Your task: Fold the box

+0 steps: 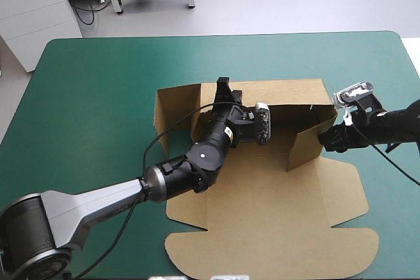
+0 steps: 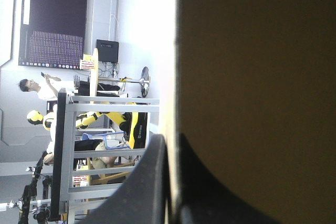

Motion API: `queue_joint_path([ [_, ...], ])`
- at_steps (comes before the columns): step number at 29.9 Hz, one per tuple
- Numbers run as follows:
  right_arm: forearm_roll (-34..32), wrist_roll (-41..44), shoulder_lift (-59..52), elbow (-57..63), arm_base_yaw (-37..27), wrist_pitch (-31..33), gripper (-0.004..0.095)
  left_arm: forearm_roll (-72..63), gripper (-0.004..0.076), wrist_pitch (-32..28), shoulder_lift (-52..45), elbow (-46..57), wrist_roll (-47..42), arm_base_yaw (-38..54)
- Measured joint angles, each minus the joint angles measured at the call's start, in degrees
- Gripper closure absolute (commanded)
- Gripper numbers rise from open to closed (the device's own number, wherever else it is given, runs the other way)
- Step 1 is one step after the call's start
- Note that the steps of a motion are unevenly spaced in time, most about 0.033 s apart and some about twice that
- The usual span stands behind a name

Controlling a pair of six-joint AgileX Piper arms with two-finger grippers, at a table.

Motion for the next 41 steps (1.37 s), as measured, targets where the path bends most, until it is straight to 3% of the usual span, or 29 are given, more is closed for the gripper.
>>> queue_joint_path([
  [4,2.02,-2.16,0.00,0.00,0.00,1.07,0.0176,0.00,0.0756,0.00,0.00,0.00,-0.11,0.00],
  [19,8.28,-5.89,2.09,0.00,0.00,-0.30,0.0211,3.65,0.0756,0.16,1.77,0.00,-0.70,0.00],
  [34,11.52,-6.29,4.54,0.02,0.00,-4.34,0.0578,6.36,0.0756,1.09,2.37,-0.06,-3.38,0.00],
  [41,11.52,-6.59,4.59,0.07,-0.04,-6.48,0.0900,7.95,0.0756,1.09,2.39,0.00,-4.45,0.00],
])
